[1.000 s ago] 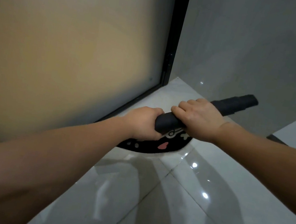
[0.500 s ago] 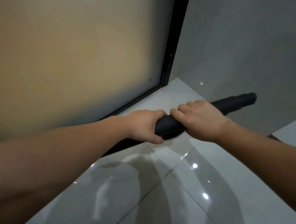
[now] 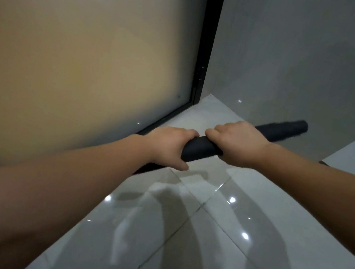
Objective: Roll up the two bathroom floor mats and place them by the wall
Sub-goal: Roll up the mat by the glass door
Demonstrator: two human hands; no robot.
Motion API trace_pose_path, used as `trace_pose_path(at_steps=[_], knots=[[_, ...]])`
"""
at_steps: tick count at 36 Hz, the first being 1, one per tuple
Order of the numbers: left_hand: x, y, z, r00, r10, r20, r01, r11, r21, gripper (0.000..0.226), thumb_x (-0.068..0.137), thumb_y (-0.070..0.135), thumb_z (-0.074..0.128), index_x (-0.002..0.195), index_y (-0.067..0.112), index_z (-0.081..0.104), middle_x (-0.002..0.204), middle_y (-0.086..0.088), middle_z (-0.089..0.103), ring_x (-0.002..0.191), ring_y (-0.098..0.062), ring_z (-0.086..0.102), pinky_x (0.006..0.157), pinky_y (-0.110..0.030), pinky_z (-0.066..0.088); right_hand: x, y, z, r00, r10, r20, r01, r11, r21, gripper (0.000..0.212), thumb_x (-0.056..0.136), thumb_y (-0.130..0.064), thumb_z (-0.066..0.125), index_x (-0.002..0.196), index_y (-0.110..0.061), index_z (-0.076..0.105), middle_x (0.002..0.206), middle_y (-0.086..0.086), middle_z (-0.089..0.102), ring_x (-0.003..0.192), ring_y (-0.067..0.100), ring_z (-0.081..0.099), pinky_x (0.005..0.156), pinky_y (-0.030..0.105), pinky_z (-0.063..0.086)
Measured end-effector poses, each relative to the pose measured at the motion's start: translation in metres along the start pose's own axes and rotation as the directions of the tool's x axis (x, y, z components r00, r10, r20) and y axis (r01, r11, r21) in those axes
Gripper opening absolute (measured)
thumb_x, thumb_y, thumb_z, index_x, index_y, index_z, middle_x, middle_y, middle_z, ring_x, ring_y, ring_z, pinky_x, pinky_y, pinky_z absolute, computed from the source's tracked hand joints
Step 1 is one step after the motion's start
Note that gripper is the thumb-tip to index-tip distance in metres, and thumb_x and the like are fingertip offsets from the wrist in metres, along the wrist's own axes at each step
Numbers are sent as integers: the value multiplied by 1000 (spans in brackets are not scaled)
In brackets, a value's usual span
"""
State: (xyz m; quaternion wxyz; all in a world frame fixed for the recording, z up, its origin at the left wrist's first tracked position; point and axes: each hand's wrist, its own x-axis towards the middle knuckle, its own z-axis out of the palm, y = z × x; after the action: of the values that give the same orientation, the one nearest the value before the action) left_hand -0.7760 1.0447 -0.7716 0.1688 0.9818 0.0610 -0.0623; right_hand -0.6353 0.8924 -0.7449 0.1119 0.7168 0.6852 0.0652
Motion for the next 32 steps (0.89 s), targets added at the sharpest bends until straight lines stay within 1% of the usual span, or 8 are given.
trace_pose_path(at_steps=[3, 7, 11, 14, 20, 26, 29, 32], knots=[[-3, -3, -1, 993, -50, 110, 77, 961, -264, 66, 59, 42, 74, 116, 32, 43, 91, 10, 61, 79, -10, 59, 66, -29, 49, -3, -1, 3, 981, -91, -173, 76, 993, -91, 24, 76, -20, 63, 97, -15, 53, 77, 5, 60, 62, 27, 56, 53, 35, 43], [-4, 0, 1, 996, -83, 44, 89, 984, -157, 55, 60, 37, 69, 109, 34, 44, 86, 11, 61, 75, -12, 59, 59, -28, 44, -2, -2, 6, 988, -56, -147, 50, 998, -48, 31, 77, -23, 62, 106, -17, 53, 85, 5, 61, 70, 26, 58, 61, 38, 47], [-6, 7, 10, 978, -6, -208, 53, 974, 219, 40, 68, 28, 59, 104, 27, 41, 86, 4, 60, 72, -23, 58, 50, -31, 32, 8, 5, -4, 969, 111, 220, -173, 943, 285, 39, 69, -37, 71, 102, -29, 53, 89, -4, 60, 79, 20, 58, 67, 35, 47], [-7, 10, 14, 963, 51, -264, 27, 958, 285, 43, 69, 24, 59, 109, 25, 40, 89, 2, 58, 71, -24, 57, 49, -30, 27, 11, 9, -9, 895, 109, 432, -299, 866, 400, 40, 64, -40, 77, 96, -30, 56, 83, -9, 61, 75, 14, 57, 65, 33, 47], [-5, 14, 10, 989, -148, -22, 147, 989, -21, 48, 62, 48, 68, 102, 29, 50, 84, 9, 59, 74, -15, 57, 58, -29, 40, 2, 2, -4, 988, 59, 142, -80, 985, 153, 19, 76, -27, 60, 92, -28, 50, 80, -7, 59, 74, 19, 58, 65, 34, 47], [-15, 10, 10, 959, -248, 136, 283, 846, -452, 47, 63, 41, 77, 102, 27, 54, 89, 8, 61, 79, -12, 60, 66, -29, 49, 8, -14, 5, 993, -92, -71, 92, 996, 2, 21, 80, -25, 57, 100, -20, 53, 85, 0, 61, 73, 23, 57, 59, 33, 43], [-26, 6, 17, 945, -312, 100, 322, 834, -448, 43, 62, 38, 77, 98, 26, 55, 85, 7, 62, 77, -14, 61, 66, -31, 51, 16, -22, 6, 992, -117, -42, 119, 991, 59, 28, 79, -28, 59, 105, -22, 53, 89, -1, 61, 78, 23, 57, 66, 36, 47], [-46, 5, 27, 924, -375, 70, 374, 854, -362, 42, 62, 42, 73, 96, 30, 52, 83, 9, 60, 75, -13, 58, 63, -30, 46, 29, -30, -4, 973, -113, 200, 48, 952, 303, 33, 70, -33, 68, 98, -35, 51, 86, -11, 59, 79, 15, 57, 66, 33, 45]])
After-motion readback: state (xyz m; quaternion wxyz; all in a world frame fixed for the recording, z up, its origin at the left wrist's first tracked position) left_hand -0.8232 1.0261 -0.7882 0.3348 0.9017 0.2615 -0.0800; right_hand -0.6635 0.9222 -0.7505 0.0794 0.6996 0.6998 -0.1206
